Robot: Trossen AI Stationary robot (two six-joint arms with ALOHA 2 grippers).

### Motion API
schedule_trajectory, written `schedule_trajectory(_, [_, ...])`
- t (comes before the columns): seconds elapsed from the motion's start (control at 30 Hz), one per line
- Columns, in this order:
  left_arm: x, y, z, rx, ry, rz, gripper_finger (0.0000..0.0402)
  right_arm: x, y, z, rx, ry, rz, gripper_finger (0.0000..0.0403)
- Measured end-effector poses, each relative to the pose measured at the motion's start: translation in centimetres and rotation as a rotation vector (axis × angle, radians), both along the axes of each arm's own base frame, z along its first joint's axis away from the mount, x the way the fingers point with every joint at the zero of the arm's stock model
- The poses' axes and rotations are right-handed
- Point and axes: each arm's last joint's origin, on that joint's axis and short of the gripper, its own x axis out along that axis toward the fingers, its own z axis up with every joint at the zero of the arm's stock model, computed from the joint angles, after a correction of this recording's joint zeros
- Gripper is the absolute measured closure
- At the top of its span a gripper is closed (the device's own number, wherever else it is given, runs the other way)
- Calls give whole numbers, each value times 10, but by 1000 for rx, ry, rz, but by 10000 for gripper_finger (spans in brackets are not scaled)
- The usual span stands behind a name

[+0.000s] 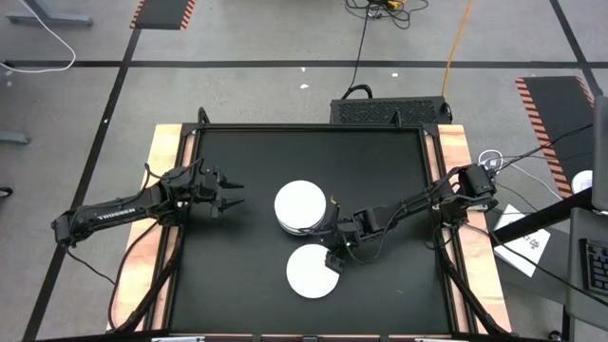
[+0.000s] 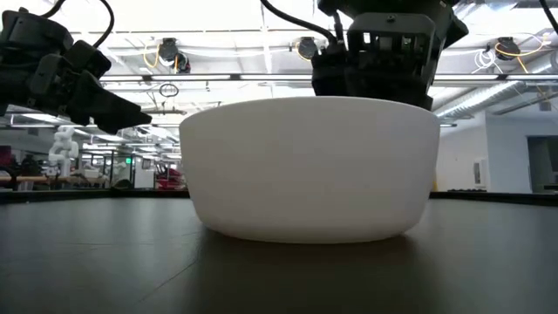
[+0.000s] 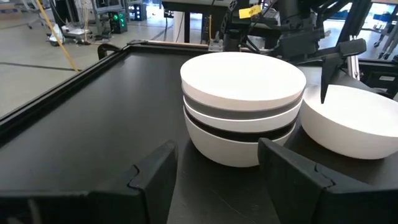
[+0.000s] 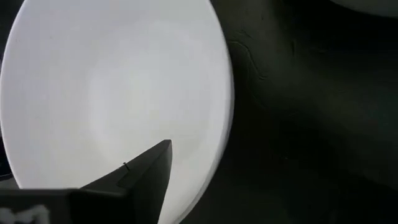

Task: Nest bowls inside each other
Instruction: Stack the white bowl on top of the white bowl

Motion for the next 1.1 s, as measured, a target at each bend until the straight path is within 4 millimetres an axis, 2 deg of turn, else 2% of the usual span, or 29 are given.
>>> schedule_trajectory(0.23, [0,0,0,0,0,0,179,0,1,0,8,-2,26,197])
schedule_trajectory(0.67, [0,0,0,1,0,0,179,1,-7,1,21,-2,38,389])
schedule_trajectory(0.9, [0,0,0,0,0,-1,179,1,-6,2,35,-5,65,398])
schedule_trajectory(1.1, [0,0,0,1,0,0,179,-4,-1,25,-3,-115,147,400])
